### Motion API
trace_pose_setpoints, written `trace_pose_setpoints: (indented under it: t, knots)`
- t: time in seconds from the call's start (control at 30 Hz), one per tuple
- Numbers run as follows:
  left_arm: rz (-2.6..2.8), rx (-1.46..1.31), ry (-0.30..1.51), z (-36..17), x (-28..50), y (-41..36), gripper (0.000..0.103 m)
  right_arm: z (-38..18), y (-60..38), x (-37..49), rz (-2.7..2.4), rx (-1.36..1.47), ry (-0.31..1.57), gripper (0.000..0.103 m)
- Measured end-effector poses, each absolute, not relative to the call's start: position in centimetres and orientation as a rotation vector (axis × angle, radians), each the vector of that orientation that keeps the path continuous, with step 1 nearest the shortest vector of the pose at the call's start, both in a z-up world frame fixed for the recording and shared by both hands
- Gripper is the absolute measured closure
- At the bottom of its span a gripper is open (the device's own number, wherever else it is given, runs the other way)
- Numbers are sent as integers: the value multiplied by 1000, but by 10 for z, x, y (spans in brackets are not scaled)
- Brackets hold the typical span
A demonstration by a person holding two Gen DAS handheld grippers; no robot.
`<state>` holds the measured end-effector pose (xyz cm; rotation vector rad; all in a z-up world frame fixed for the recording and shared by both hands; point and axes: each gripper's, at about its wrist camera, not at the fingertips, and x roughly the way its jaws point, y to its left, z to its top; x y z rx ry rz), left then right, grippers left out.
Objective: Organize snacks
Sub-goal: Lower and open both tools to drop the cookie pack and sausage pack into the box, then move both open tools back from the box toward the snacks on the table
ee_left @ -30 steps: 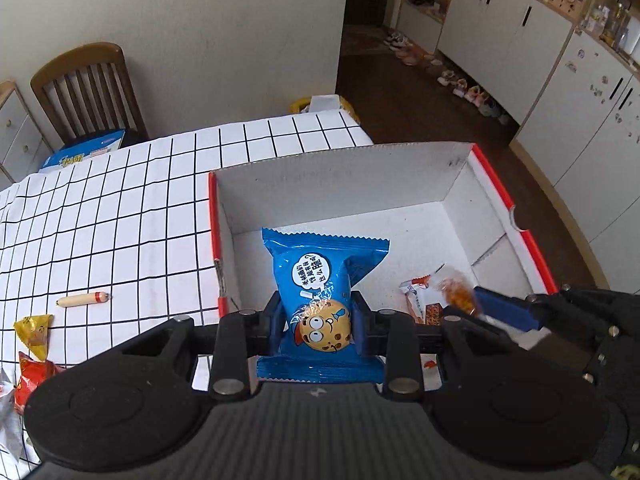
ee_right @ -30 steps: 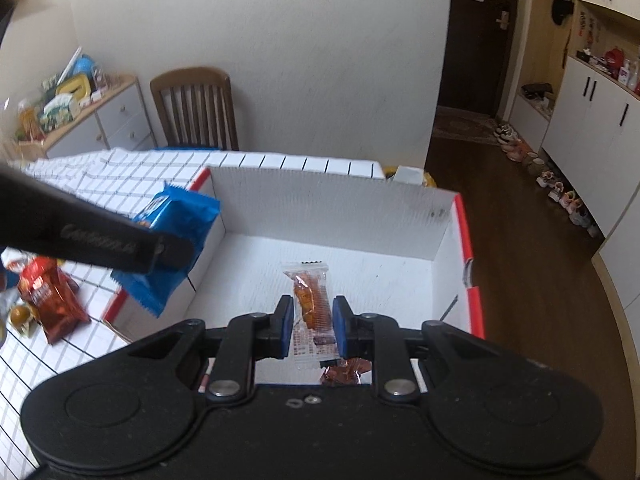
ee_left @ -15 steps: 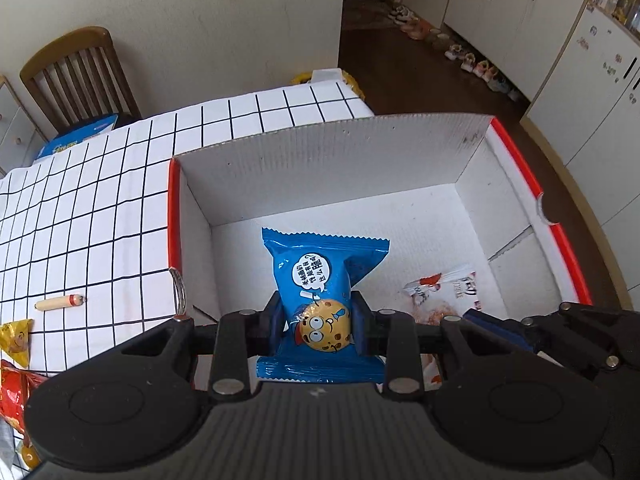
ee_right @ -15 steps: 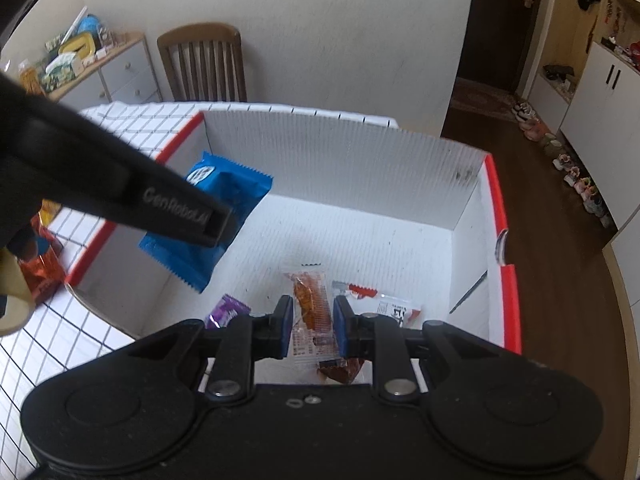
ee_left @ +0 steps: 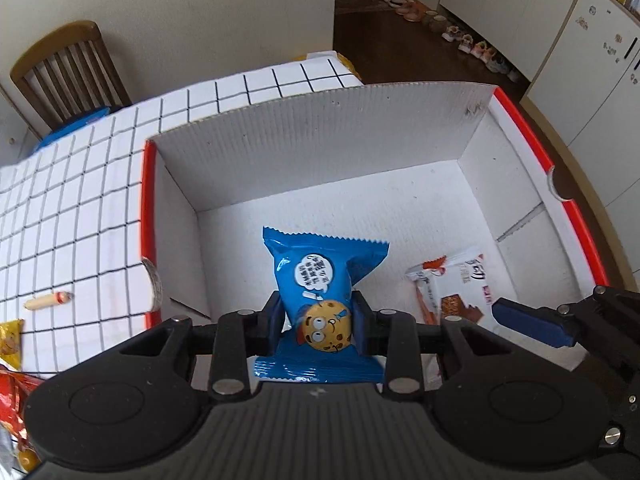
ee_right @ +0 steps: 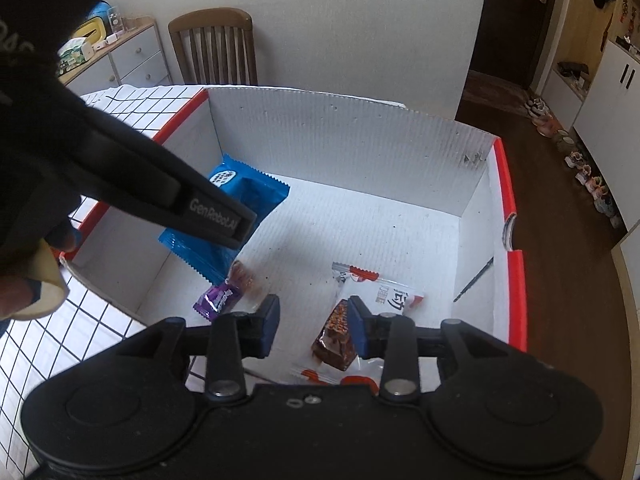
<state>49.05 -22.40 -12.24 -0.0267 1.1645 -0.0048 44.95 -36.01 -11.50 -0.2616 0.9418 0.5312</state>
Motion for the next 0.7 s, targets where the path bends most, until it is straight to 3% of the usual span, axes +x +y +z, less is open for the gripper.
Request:
trace_pose_setpoints:
  t: [0.1, 0.7]
  knots:
    - [-9, -28, 1151, -120, 489, -225, 55, -113, -363, 448, 527, -263, 932, 63]
    - [-47, -35, 1071, -81, 454, -216, 55, -89, -387, 433, 473, -212, 883, 52]
